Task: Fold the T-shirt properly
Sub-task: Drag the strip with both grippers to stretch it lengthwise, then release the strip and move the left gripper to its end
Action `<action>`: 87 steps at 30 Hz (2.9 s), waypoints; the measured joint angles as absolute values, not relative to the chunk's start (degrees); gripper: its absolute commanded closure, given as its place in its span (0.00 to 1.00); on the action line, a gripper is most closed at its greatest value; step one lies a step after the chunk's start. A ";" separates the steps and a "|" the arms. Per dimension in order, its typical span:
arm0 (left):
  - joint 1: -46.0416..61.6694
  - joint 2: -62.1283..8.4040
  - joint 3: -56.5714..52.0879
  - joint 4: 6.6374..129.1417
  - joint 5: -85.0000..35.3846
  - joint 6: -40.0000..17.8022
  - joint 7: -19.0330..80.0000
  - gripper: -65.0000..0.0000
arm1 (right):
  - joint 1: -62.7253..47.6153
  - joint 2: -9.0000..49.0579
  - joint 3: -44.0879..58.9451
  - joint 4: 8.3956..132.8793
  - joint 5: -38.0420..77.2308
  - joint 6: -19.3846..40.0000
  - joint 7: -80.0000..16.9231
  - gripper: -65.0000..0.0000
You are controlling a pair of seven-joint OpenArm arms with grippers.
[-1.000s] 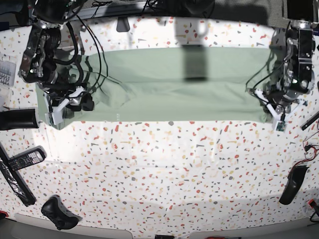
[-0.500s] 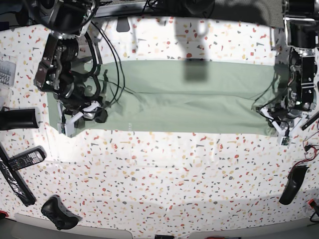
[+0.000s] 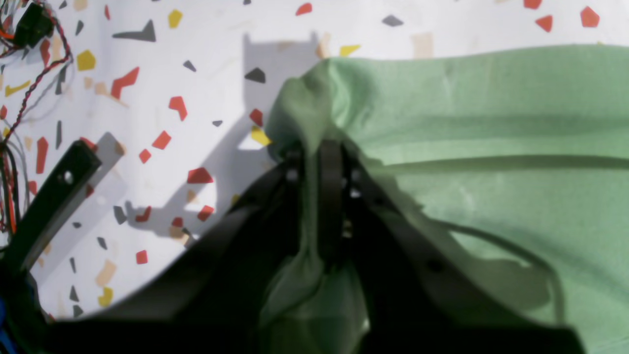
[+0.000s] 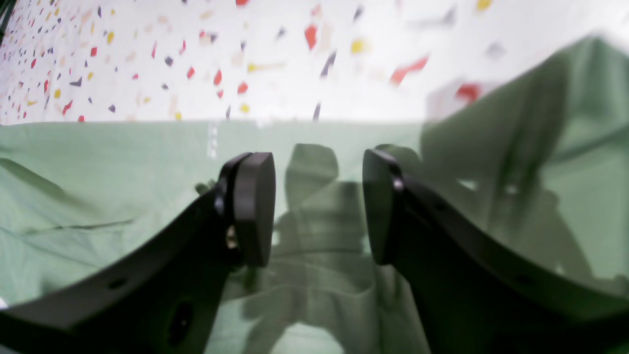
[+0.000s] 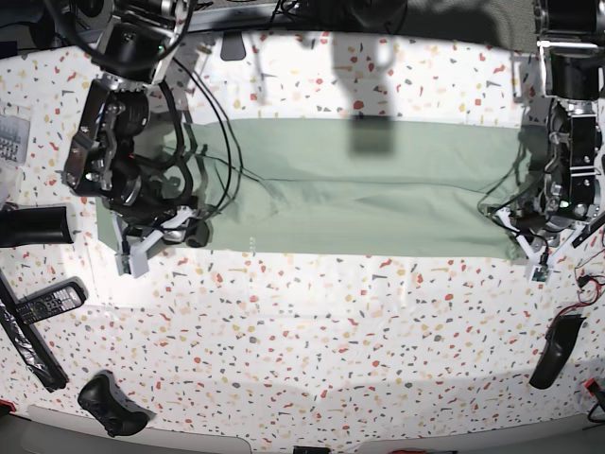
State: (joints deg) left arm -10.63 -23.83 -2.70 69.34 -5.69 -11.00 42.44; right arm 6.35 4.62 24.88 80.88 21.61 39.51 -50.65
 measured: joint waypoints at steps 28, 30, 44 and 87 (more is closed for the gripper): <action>-12.05 -34.94 -3.14 78.37 -32.91 -13.78 48.86 0.58 | -3.81 5.21 24.99 98.48 25.10 39.53 -43.64 0.56; -11.92 -34.68 -3.44 78.39 -36.21 -15.53 49.54 0.58 | -7.33 5.06 24.99 99.37 25.12 39.57 -42.11 0.56; -11.07 -34.46 -16.53 78.32 -47.51 -19.75 54.13 0.58 | -27.49 5.04 26.61 114.41 25.69 39.66 -41.67 0.56; -12.40 -38.44 -16.62 46.09 -48.88 -36.05 57.34 0.58 | -28.10 4.91 49.67 114.54 39.99 39.64 -52.01 0.56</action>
State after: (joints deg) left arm -12.40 -38.44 -16.62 46.09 -48.88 -36.05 57.34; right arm -28.10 4.91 49.67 114.54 39.99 39.64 -52.01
